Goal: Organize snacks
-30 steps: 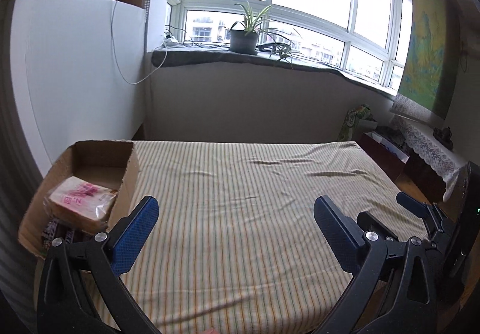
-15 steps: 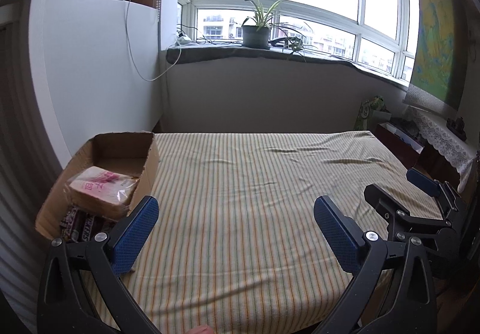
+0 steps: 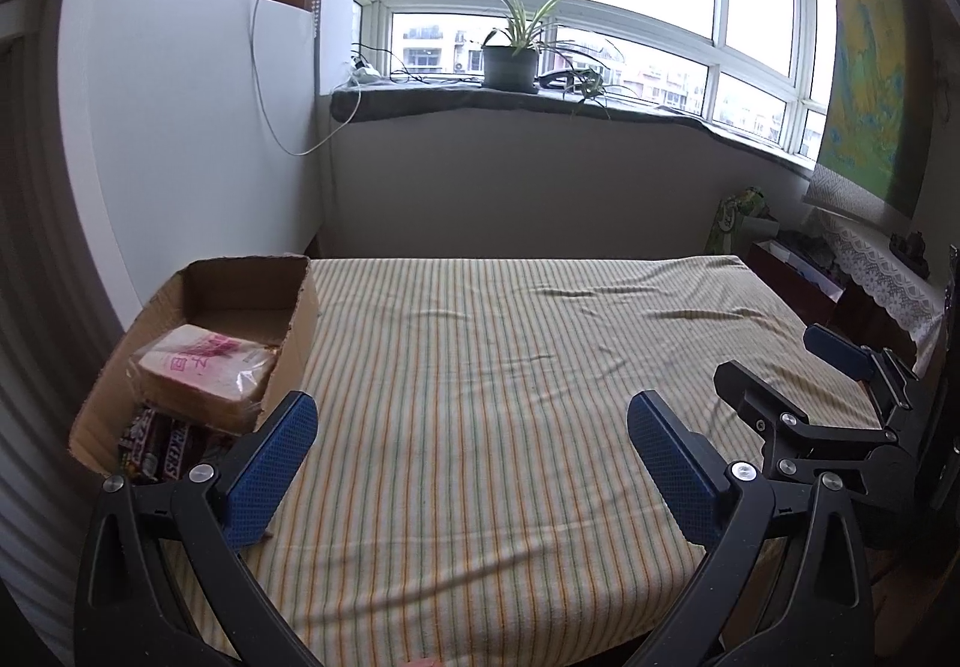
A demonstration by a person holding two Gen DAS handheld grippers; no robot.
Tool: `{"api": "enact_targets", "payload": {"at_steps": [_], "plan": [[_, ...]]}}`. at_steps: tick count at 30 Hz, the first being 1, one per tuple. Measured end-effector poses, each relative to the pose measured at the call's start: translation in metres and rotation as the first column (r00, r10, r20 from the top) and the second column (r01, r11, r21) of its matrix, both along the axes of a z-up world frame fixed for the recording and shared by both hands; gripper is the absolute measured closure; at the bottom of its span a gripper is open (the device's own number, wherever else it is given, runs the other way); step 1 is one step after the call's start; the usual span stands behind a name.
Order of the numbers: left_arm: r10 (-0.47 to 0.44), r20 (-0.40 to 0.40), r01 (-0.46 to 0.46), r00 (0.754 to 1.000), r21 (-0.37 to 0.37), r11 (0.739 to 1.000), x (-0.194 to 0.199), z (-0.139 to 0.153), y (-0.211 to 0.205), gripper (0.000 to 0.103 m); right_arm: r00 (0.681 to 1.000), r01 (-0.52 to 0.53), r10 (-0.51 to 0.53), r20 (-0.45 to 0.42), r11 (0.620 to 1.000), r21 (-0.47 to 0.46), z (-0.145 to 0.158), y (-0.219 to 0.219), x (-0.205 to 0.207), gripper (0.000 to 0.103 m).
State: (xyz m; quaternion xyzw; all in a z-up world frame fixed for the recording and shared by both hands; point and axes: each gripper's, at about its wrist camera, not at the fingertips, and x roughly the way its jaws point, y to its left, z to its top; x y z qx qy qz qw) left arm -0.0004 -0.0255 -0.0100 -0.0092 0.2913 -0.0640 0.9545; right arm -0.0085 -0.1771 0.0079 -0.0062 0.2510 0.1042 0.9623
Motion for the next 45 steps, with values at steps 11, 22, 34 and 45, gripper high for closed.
{"api": "enact_targets", "payload": {"at_steps": [11, 22, 34, 45], "plan": [[-0.003, -0.006, 0.003, 1.000, 0.014, 1.000, 0.0005, -0.0005, -0.0046, 0.000, 1.000, 0.000, 0.000, -0.004, 1.000, 0.003, -0.0013, -0.0020, 0.0007, 0.000], [-0.003, -0.013, 0.004, 1.000, 0.021, 1.000, 0.0018, -0.0023, -0.0060, 0.000, 1.000, 0.001, -0.001, -0.005, 1.000, 0.004, -0.0017, -0.0034, 0.0015, 0.000], [-0.002, -0.020, 0.002, 1.000, 0.021, 1.000, 0.0007, -0.0041, -0.0065, 0.000, 1.000, 0.005, -0.005, -0.010, 1.000, 0.005, -0.0039, -0.0040, 0.0021, 0.000], [-0.005, -0.028, 0.005, 1.000, 0.015, 1.000, 0.0020, -0.0068, -0.0051, 0.000, 1.000, 0.008, -0.008, -0.013, 1.000, 0.004, -0.0058, -0.0041, 0.0020, 0.000]]}}
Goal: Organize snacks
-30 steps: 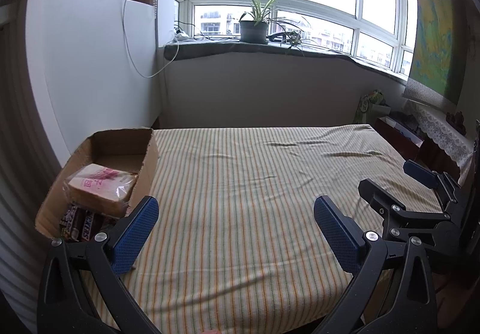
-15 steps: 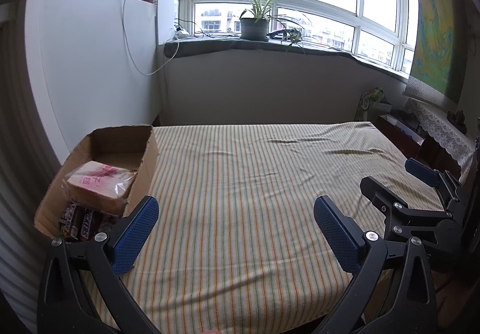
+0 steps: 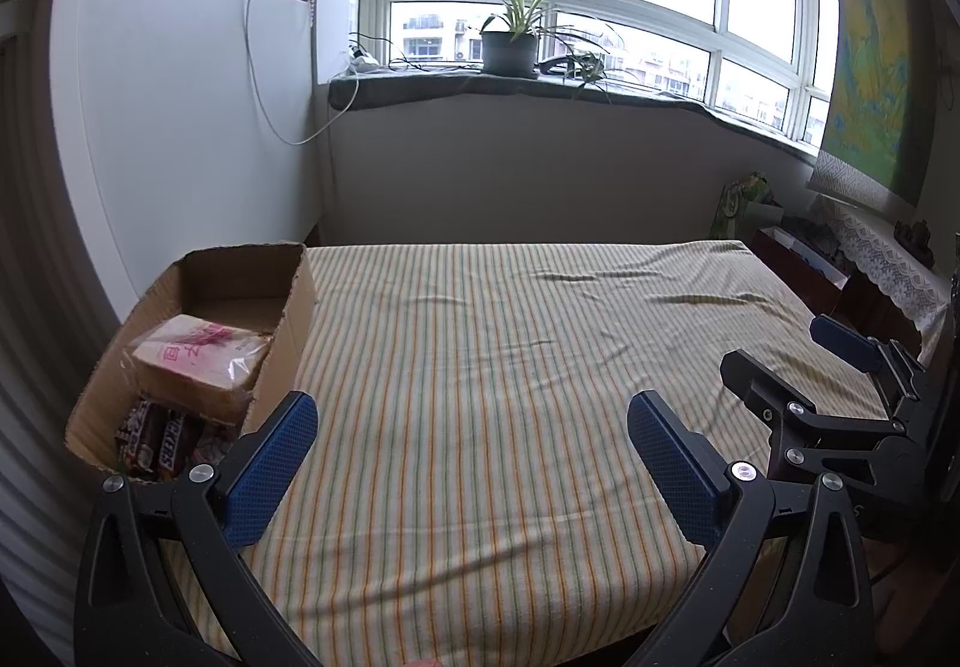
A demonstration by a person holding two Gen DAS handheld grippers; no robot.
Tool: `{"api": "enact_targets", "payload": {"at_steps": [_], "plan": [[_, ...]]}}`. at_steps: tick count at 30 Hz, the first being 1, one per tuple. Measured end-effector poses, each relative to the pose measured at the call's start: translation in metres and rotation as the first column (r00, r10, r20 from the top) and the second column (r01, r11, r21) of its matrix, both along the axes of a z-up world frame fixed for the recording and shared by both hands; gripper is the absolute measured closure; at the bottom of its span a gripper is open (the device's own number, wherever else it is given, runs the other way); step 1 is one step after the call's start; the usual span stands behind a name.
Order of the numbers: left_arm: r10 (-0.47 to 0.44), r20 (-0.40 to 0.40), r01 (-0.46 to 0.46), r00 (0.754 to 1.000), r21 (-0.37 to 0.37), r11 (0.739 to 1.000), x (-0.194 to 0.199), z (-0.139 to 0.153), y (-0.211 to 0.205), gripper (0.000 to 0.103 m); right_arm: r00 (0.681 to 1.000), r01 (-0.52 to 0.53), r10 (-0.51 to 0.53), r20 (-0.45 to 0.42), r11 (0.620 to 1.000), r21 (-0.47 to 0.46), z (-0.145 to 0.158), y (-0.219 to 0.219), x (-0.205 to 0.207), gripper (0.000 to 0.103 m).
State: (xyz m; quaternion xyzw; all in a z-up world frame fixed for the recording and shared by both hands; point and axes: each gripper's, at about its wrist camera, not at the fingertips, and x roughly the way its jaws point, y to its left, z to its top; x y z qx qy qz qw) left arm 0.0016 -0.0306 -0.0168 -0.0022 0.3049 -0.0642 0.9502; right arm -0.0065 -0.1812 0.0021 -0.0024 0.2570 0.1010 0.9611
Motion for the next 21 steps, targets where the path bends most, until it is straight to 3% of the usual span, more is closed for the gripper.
{"api": "enact_targets", "payload": {"at_steps": [11, 21], "plan": [[0.005, -0.008, -0.005, 1.000, 0.002, 1.000, -0.0003, -0.0008, -0.0017, 0.000, 1.000, -0.001, 0.001, 0.001, 1.000, 0.000, 0.0002, -0.0001, 0.0001, 0.000], [0.019, -0.026, -0.020, 0.999, -0.043, 0.999, -0.0008, -0.0070, 0.0026, 0.000, 1.000, 0.001, -0.001, -0.004, 1.000, 0.000, -0.0033, 0.0005, -0.0008, 0.000]]}}
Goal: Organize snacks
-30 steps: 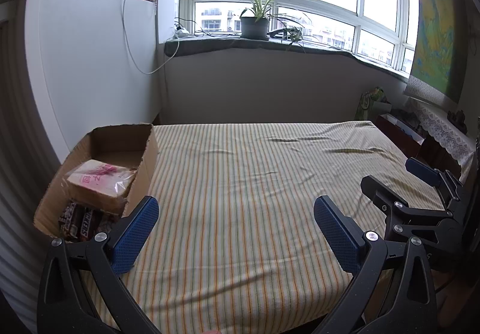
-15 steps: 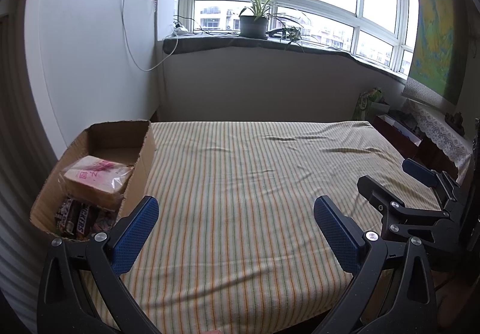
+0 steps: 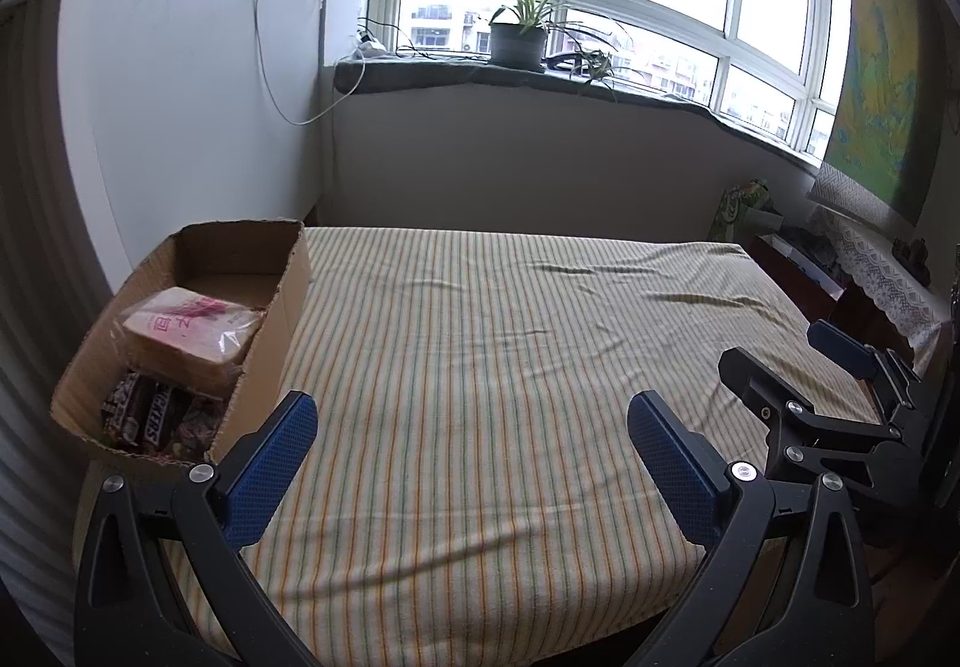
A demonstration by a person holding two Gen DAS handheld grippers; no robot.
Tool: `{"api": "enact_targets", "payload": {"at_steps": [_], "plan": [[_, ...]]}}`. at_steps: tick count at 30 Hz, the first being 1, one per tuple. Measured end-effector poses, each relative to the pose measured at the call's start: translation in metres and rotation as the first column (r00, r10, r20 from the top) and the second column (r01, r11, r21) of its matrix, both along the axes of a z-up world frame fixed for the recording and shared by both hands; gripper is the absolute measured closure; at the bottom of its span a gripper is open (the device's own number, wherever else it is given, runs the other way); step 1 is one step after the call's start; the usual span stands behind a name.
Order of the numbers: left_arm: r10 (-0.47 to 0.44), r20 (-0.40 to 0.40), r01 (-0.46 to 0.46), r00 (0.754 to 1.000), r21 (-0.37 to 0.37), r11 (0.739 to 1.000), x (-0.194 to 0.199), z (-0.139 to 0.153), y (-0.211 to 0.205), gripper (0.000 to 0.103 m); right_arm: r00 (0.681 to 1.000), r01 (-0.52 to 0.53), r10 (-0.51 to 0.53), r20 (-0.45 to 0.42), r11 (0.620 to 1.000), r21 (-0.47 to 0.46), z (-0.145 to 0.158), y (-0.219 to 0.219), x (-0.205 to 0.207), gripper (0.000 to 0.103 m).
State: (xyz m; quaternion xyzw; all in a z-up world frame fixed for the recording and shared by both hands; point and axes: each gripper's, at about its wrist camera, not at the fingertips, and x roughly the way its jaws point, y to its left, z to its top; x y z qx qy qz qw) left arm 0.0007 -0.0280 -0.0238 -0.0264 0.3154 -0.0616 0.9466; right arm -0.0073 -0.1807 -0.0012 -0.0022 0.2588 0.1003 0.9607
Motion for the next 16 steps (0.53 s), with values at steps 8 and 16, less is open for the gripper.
{"api": "enact_targets", "payload": {"at_steps": [8, 16], "plan": [[0.046, 0.000, -0.046, 0.999, 0.022, 0.999, 0.000, -0.002, 0.004, 0.000, 1.000, 0.001, -0.001, -0.003, 1.000, 0.000, -0.002, 0.001, -0.002, 0.000], [0.030, 0.023, -0.032, 0.999, 0.086, 0.996, -0.005, -0.002, -0.006, 0.000, 1.000, 0.003, -0.003, -0.005, 1.000, 0.000, -0.004, 0.002, -0.003, 0.000]]}}
